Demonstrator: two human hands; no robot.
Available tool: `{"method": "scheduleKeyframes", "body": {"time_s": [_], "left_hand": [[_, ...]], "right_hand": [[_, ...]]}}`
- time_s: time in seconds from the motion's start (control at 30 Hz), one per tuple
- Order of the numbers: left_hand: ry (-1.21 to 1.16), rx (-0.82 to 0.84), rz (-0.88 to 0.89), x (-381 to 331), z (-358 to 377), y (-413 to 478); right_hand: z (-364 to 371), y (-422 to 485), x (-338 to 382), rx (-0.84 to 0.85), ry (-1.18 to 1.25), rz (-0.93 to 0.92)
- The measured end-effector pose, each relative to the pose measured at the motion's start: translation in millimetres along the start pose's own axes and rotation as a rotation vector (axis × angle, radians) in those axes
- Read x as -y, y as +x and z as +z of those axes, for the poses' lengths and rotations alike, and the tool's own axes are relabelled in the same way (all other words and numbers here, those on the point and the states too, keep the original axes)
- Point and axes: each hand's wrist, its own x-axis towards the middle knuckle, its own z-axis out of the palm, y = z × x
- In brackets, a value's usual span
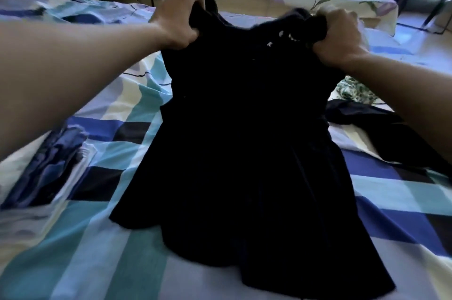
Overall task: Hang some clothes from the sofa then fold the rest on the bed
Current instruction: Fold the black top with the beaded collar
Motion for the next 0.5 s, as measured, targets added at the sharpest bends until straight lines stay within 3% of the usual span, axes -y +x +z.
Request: {"method": "scheduleKeyframes", "body": {"time_s": [0.2, 0.33, 0.4, 0.47, 0.5], "left_hand": [[-0.395, 0.104, 0.090, -6, -21, -112], [-0.384, 0.241, 0.120, -14, -31, -183], [-0.360, 0.391, 0.170, -15, -35, -217], [-0.296, 0.618, 0.134, -11, -35, -242], [-0.241, 0.709, 0.095, -8, -33, -251]], "right_hand": [[-22, -105, -10, 0.046, 0.230, -0.009], [-42, -187, -13, 0.131, 0.357, -0.166], [-57, -219, -22, 0.403, 0.379, -0.179], [-66, -241, -31, 0.769, 0.427, -0.054], [-68, -248, -32, 0.875, 0.453, 0.038]]}}
